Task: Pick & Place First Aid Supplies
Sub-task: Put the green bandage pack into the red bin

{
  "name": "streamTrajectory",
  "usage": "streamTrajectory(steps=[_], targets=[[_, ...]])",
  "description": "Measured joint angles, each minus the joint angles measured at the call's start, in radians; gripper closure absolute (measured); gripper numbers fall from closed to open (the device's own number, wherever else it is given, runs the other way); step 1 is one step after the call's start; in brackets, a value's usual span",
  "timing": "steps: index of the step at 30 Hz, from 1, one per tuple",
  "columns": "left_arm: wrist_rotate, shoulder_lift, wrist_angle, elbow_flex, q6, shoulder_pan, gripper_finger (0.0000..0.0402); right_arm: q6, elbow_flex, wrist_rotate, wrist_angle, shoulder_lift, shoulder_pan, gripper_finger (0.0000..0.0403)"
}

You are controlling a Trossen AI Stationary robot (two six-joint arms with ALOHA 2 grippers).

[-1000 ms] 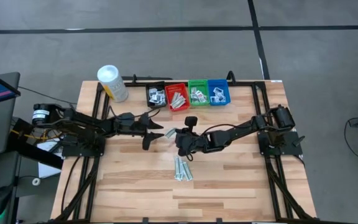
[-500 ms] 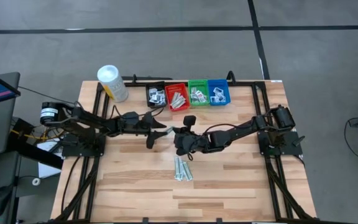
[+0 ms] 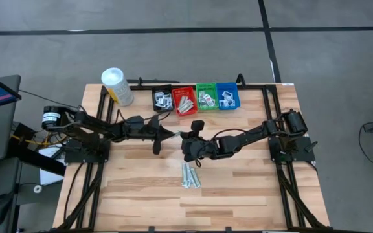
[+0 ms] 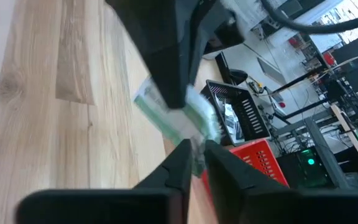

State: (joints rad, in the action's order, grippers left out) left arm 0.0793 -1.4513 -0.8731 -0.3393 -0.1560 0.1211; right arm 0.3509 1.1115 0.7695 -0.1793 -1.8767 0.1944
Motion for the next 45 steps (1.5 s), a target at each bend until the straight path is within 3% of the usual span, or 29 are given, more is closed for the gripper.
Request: streamTrajectory(steps=[11,16,24,34,45], targets=[[-0.035,0.001,0.027,-0.072,0.115,0.062,0.0395,-0.083,0.000,0.031,0.203,0.000,0.001,0.0228],[-0.065,0.001,0.092,-0.141,0.152,0.140,0.0395,-0.226,0.000,0.044,0.329,0.000,0.001,0.0201],[-0.062,-0.028,0.092,-0.232,0.176,0.253,0.0394,-0.357,-0.016,0.043,0.461,0.000,0.000,0.0222],[-0.024,-0.269,0.094,-0.387,0.163,0.332,0.0394,-0.390,-0.052,0.041,0.457,0.000,0.004,0.0272],[-0.023,-0.357,0.087,-0.414,0.095,0.411,0.0383,-0.391,-0.052,-0.013,0.451,0.000,0.014,0.0281]])
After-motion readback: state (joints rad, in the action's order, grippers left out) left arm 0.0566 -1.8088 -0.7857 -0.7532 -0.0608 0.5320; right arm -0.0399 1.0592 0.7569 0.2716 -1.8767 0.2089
